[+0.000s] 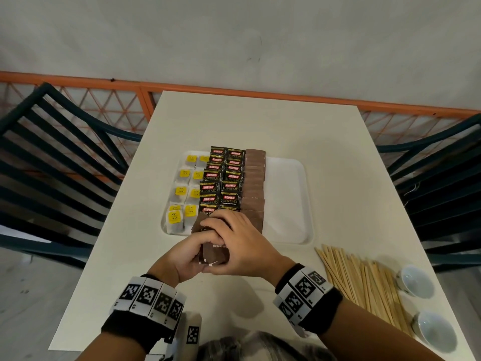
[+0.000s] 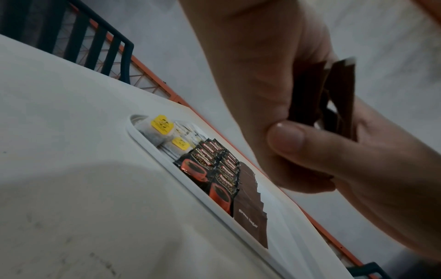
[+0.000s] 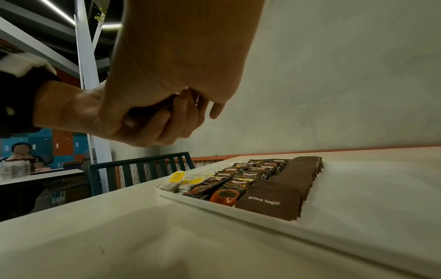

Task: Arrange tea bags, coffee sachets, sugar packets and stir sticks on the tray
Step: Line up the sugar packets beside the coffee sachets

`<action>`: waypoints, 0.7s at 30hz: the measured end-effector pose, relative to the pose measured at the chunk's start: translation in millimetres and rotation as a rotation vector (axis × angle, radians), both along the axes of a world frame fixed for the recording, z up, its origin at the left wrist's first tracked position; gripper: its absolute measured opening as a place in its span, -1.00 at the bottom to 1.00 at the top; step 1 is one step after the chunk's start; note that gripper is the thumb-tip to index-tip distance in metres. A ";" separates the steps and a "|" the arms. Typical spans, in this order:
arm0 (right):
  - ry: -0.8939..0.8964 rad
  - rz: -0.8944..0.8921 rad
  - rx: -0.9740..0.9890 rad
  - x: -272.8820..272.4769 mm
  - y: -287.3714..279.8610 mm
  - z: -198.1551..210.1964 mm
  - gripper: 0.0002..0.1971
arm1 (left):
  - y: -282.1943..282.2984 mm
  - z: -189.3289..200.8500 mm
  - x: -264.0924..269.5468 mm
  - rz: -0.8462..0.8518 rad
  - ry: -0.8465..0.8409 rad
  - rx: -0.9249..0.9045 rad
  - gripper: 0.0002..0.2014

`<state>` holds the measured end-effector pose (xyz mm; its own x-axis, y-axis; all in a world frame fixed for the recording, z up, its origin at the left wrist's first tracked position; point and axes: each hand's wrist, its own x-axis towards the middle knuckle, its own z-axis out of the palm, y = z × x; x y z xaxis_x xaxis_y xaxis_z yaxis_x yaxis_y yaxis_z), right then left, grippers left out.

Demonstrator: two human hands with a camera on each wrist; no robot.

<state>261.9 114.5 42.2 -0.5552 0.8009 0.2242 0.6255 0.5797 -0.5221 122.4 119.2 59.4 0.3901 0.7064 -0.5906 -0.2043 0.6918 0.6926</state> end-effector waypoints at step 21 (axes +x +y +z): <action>0.422 -0.277 -0.570 22.0 -4.0 -5.5 -0.56 | -1.5 -13.9 -16.1 0.080 -0.131 0.102 -0.47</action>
<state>283.9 110.4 36.7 -0.2758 0.9540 -0.1176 0.3898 -0.0008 -0.9209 106.3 117.7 45.5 0.3991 0.7922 -0.4617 -0.3491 0.5969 0.7224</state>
